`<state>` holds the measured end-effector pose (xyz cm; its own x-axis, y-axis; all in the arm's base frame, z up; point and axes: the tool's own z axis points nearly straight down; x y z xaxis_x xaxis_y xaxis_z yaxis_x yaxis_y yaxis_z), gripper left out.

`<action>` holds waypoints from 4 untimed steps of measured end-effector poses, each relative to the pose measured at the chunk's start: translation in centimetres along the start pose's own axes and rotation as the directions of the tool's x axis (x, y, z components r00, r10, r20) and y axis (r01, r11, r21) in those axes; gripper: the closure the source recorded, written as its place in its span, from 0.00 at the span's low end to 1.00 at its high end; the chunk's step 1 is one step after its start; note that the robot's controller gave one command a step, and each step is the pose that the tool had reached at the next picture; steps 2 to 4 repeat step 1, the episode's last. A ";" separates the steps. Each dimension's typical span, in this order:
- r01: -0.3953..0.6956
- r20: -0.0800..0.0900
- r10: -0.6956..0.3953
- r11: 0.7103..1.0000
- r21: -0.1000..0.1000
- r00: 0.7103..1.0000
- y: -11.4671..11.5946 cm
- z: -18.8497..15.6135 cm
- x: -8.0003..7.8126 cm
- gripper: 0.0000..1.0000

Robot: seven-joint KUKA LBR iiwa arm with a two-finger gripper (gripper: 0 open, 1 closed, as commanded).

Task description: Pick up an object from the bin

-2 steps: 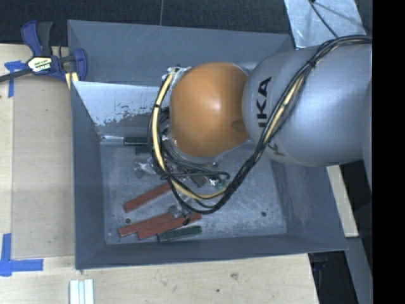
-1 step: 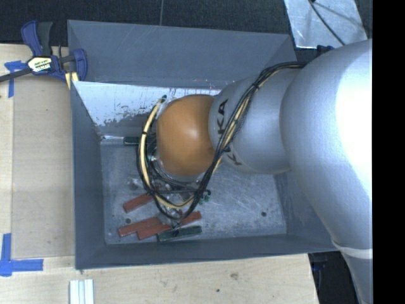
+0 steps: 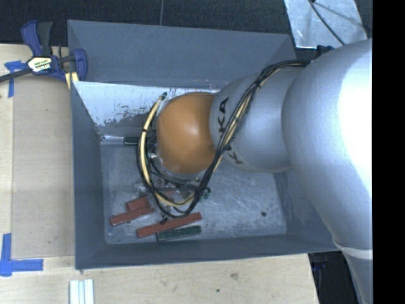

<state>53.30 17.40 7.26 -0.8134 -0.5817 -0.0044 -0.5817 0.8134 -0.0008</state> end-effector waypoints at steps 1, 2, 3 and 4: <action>0.151 0.004 -0.151 0.989 0.001 0.989 3.1 -15.2 -3.3 1.00; 0.151 0.004 -0.151 0.989 0.001 0.989 3.1 -15.2 -3.3 1.00; 0.151 0.004 -0.151 0.989 0.001 0.989 3.1 -15.2 -3.3 1.00; 0.151 0.004 -0.151 0.989 0.001 0.989 3.1 -15.2 -3.3 1.00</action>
Offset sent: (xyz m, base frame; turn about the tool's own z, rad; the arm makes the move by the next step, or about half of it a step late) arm 0.0064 0.0440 0.1495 -0.1535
